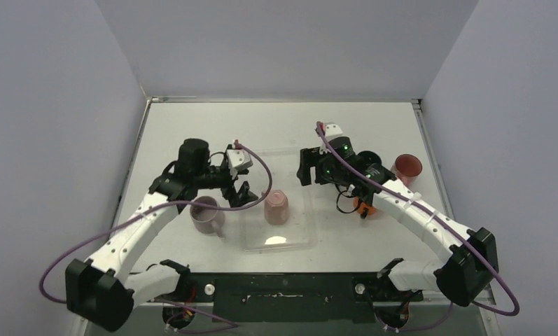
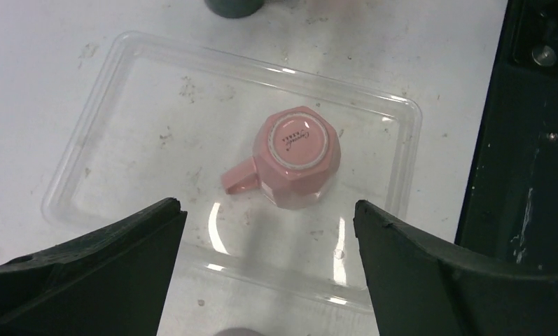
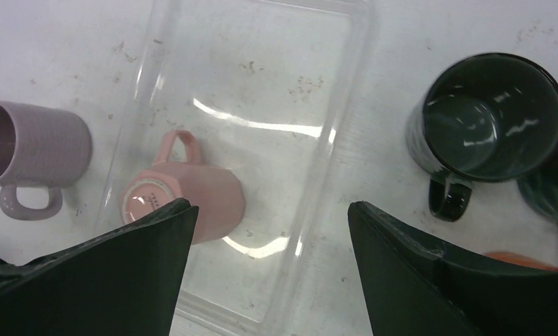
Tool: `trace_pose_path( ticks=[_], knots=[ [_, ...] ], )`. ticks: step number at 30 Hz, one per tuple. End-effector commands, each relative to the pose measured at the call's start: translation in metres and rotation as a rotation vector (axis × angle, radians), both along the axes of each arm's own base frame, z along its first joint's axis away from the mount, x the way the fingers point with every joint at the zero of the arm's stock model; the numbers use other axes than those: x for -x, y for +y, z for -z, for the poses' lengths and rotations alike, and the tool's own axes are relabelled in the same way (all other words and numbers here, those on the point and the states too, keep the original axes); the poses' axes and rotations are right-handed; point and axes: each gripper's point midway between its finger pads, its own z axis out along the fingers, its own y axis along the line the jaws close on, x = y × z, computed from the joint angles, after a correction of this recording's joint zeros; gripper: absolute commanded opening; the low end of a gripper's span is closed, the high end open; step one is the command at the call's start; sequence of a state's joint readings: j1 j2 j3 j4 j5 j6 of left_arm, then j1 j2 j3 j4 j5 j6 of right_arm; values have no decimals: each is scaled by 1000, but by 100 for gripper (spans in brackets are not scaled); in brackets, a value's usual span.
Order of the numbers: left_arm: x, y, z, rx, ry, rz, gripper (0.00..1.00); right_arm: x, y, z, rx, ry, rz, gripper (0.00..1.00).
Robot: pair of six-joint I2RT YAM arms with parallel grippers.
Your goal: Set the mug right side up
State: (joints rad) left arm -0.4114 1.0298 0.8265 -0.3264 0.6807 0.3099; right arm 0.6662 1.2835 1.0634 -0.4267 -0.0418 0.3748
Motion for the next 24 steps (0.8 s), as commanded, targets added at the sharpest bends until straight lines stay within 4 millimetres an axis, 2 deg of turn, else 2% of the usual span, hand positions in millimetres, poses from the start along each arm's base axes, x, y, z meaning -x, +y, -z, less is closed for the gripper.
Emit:
trace_pose_path(
  ticks=[1, 2, 6, 11, 17, 22, 24],
  knots=[
    [6, -2, 4, -169, -21, 323, 88, -2, -19, -9, -54, -9, 96, 81],
    [7, 1, 17, -211, 44, 361, 85, -1, -22, -9, -57, -6, 103, 81],
    [-6, 4, 31, -283, 95, 477, 76, 0, -30, -9, -59, 1, 121, 81],
    [-25, -10, 41, -246, 123, 538, 75, -4, -38, -9, -64, 19, 155, 81],
    [-45, -29, 54, -183, 67, 580, 74, -8, -55, -4, -60, 45, 228, 80],
    [-52, -44, 70, -170, 58, 611, 74, -14, -72, 1, -56, 68, 296, 79],
    [-56, -50, 70, -148, 41, 629, 70, -15, -78, 3, -57, 76, 317, 79]
  ],
)
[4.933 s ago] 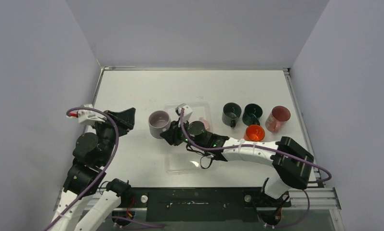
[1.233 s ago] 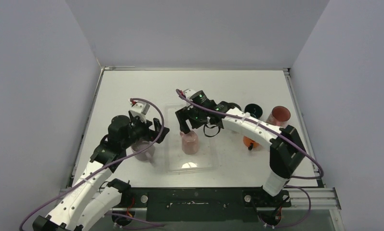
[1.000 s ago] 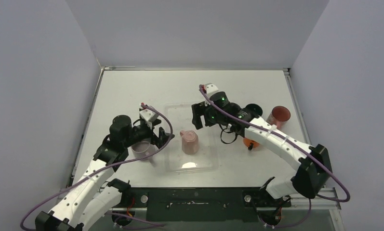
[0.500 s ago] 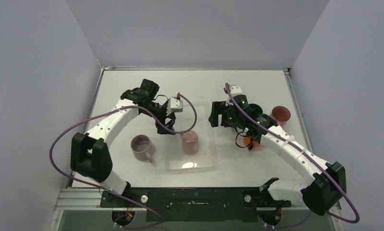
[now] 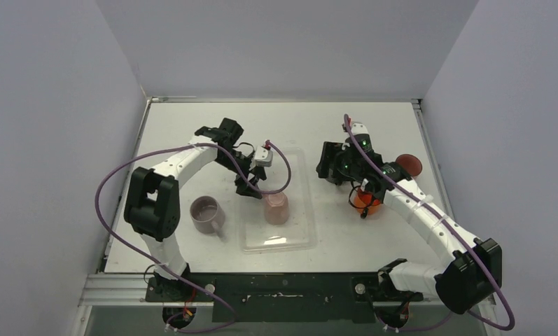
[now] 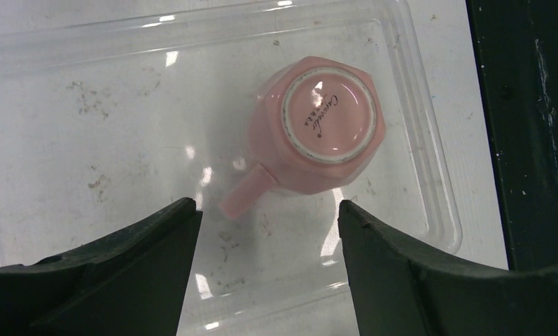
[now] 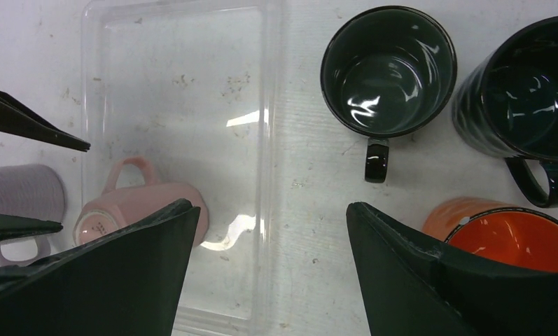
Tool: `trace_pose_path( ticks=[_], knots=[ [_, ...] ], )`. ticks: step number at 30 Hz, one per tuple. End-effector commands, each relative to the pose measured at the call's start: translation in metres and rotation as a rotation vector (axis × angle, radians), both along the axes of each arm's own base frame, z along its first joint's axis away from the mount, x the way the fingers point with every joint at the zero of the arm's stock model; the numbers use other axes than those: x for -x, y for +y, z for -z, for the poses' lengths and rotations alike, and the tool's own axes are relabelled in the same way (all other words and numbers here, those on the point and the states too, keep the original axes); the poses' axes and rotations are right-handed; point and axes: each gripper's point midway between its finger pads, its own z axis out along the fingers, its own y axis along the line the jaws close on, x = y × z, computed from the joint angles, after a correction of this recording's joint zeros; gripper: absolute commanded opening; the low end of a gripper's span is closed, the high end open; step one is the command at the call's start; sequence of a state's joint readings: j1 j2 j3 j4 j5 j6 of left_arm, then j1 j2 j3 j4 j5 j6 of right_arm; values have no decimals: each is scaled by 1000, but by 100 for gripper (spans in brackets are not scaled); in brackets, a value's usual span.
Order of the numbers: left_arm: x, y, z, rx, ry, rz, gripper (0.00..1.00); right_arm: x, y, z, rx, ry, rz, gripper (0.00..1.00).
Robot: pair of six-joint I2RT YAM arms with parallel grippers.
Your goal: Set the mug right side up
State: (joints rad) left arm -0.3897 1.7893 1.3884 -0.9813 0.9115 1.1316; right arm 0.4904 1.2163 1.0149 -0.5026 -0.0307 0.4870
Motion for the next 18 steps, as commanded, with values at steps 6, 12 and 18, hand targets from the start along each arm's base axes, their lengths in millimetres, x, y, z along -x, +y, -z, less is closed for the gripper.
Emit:
trace_pose_path(
  ticks=[6, 12, 18],
  knots=[
    [-8, -22, -2, 85, -5, 131, 70, -5, -25, -5, -18, 2, 112, 78],
    [14, -23, 18, 43, 74, 184, 67, -5, -35, -3, -13, 2, 136, 78],
    [18, -29, 30, -33, 46, 178, 65, -9, -39, -4, -2, -1, 138, 77]
  ],
)
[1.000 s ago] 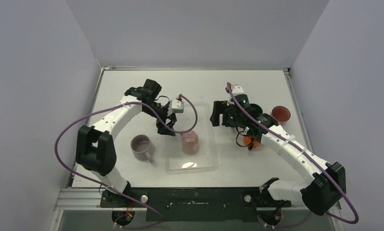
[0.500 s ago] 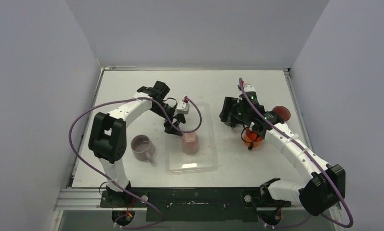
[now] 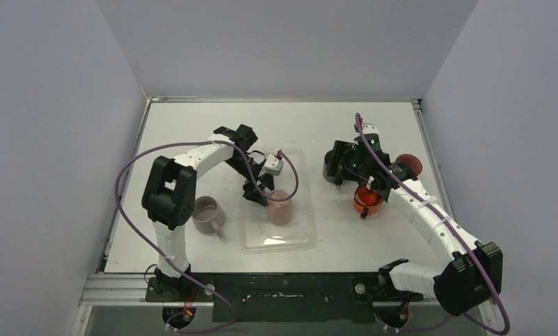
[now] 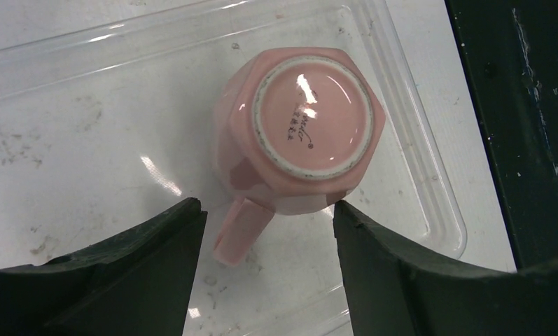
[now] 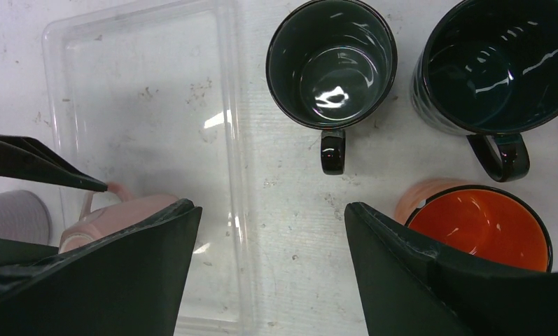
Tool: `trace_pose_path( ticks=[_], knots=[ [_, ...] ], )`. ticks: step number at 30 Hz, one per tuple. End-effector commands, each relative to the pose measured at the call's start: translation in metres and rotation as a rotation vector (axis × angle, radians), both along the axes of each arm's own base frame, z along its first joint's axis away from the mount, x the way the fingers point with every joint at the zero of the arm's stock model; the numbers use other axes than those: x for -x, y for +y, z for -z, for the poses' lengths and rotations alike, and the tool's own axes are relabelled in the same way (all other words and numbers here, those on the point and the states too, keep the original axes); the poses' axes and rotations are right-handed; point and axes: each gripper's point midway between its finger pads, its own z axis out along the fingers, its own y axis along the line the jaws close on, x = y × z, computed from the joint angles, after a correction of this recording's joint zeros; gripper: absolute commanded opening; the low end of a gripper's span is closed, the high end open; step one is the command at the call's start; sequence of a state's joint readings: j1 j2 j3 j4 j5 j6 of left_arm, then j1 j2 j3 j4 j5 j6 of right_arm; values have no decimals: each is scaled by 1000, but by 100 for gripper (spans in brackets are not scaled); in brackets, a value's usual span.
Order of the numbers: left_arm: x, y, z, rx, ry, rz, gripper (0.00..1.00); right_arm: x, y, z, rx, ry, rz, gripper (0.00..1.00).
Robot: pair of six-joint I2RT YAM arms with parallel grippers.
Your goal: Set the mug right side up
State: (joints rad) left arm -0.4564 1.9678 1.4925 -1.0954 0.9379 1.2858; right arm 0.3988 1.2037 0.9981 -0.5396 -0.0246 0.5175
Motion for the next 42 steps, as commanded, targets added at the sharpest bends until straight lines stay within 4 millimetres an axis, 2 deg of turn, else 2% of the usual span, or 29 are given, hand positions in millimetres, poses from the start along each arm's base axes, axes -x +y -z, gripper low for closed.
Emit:
trace_pose_path(
  ticks=[1, 4, 8, 13, 17, 21, 28, 30, 35, 42],
  knots=[
    [9, -6, 1, -39, -23, 19, 65, -5, -8, -13, 2, -47, 23, 77],
    [14, -6, 8, -98, -38, 19, 60, -5, -10, -16, 4, -58, 25, 77],
    [12, -2, 17, -171, -105, -12, 46, -4, -15, -14, 5, -60, 34, 76],
    [-1, -8, 4, -130, -201, -77, 31, -1, -17, -12, -14, -65, 44, 76],
    [-1, -15, -6, -97, -224, -92, 30, 0, -20, -12, -19, -68, 51, 75],
    [-5, -21, -8, -102, -256, -99, 32, 2, -24, -12, -21, -72, 55, 75],
    [3, -20, 4, -172, -260, -78, 39, 5, -29, -11, -29, -71, 60, 75],
    [5, -21, 7, -182, -259, -73, 37, 6, -29, -10, -31, -69, 58, 75],
    [5, -24, 10, -183, -248, -86, 25, 7, -32, -10, -35, -69, 62, 75],
    [8, -24, 17, -200, -241, -89, 29, 7, -35, -12, -38, -74, 68, 74]
  ],
)
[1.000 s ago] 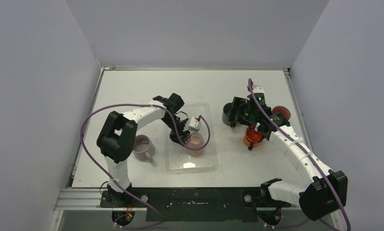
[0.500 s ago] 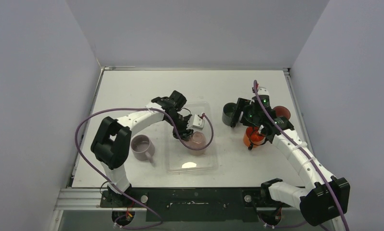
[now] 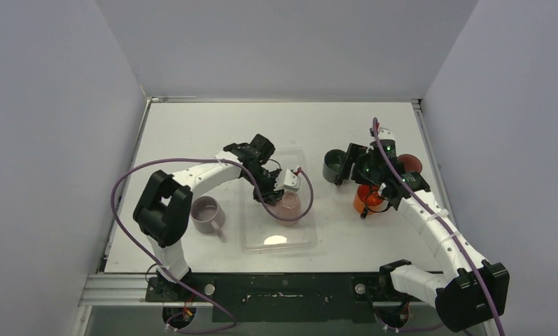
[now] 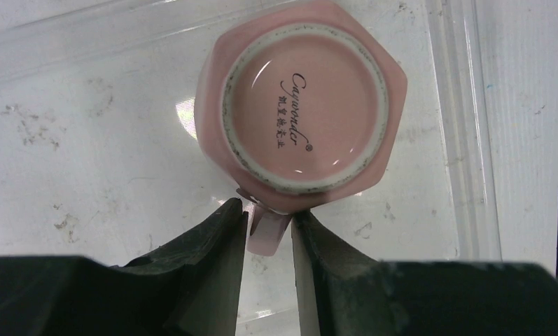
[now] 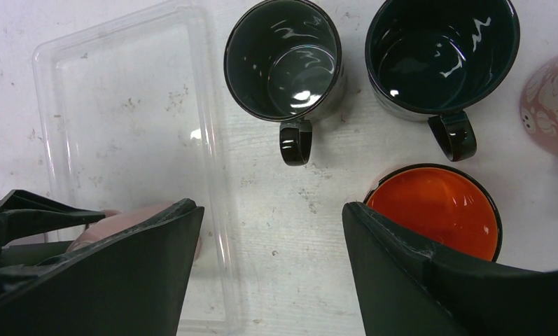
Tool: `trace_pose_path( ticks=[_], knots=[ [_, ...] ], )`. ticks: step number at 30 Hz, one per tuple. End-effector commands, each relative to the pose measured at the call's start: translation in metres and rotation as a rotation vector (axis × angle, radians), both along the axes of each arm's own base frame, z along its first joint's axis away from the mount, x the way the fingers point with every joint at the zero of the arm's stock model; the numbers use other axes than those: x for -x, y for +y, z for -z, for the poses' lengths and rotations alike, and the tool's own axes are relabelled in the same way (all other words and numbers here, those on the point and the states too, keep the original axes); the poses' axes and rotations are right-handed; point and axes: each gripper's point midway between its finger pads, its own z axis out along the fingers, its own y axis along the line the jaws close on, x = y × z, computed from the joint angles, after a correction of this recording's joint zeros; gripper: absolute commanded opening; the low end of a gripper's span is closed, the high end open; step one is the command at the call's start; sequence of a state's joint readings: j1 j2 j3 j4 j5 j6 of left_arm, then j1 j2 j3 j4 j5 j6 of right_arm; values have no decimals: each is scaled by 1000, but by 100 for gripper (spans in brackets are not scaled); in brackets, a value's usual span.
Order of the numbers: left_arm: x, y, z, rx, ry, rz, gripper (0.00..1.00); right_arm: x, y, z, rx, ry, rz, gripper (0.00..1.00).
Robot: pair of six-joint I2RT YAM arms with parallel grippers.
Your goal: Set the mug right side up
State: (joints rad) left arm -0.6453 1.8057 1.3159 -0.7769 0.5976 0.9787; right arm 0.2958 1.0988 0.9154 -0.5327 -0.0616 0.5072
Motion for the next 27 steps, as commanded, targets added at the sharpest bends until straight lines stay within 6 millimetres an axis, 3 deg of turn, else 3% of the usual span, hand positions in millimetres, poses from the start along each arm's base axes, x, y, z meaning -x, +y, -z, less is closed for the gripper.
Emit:
trace_pose_path(
  ticks=[1, 7, 9, 11, 14, 17, 27],
  knots=[
    [-3, -5, 3, 7, -15, -5, 30, -2, -3, -13, -11, -54, 0, 74],
    [-5, -4, 6, -10, -10, -7, 30, -2, -4, -13, -13, -56, 3, 74],
    [-6, -5, 7, -9, -12, -10, 19, -2, -5, -13, -14, -55, 3, 74],
    [-10, -6, 7, -7, -28, -17, 0, -2, -5, -14, -15, -56, 5, 74],
    [-20, -6, 6, -11, -65, -54, 0, -3, -6, -16, -18, -62, 9, 74],
    [-27, -10, -9, 60, -85, -131, 0, -3, -5, -21, -29, -85, 3, 74],
    [-10, -10, -63, 308, -69, -386, 0, -13, 16, -63, -160, -259, -59, 79]
  ],
)
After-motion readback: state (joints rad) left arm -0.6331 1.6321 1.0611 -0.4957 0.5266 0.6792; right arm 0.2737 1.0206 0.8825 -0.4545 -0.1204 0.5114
